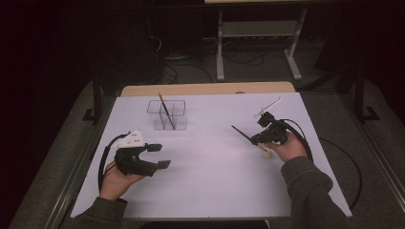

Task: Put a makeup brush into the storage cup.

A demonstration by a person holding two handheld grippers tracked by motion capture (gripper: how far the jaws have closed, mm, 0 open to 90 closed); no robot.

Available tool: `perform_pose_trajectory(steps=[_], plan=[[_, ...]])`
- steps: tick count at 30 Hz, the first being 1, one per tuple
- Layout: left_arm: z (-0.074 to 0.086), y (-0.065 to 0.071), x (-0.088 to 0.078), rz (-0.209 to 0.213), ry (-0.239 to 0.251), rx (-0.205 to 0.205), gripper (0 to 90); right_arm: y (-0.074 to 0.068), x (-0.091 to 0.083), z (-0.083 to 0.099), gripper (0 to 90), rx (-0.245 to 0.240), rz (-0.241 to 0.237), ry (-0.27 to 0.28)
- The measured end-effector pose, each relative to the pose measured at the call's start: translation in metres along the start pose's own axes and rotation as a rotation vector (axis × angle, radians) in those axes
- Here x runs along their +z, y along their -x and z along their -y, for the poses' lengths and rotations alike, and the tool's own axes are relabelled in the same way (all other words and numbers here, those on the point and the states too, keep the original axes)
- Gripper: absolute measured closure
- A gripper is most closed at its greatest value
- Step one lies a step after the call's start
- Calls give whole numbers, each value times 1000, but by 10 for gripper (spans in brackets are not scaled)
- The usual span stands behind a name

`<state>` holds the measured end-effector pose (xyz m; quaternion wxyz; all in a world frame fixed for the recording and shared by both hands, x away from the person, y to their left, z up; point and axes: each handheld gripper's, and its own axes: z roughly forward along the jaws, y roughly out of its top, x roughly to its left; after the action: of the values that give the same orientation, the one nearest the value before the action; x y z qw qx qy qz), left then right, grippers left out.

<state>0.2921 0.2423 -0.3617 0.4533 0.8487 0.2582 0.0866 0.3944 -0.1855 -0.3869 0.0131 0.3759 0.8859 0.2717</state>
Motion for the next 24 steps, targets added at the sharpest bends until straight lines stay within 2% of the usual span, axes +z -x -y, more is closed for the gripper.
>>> perform_pose_trajectory(steps=[3, 6, 13, 19, 24], plan=[[0, 0, 1, 2, -5, 3, 306, -7, -5, -3, 827, -32, -28, 17], [-1, 0, 3, 5, -9, 7, 307, -19, -9, -7, 828, -92, -33, 22], [-6, 5, 6, 14, -18, 25, 311, -39, -15, -15, 828, -160, -74, 27], [-17, 8, 7, 24, -31, 50, 315, -54, -18, -22, 827, -249, -107, 36], [-29, 12, 10, 43, -44, 83, 317, -70, -19, -27, 828, -316, -156, 39]])
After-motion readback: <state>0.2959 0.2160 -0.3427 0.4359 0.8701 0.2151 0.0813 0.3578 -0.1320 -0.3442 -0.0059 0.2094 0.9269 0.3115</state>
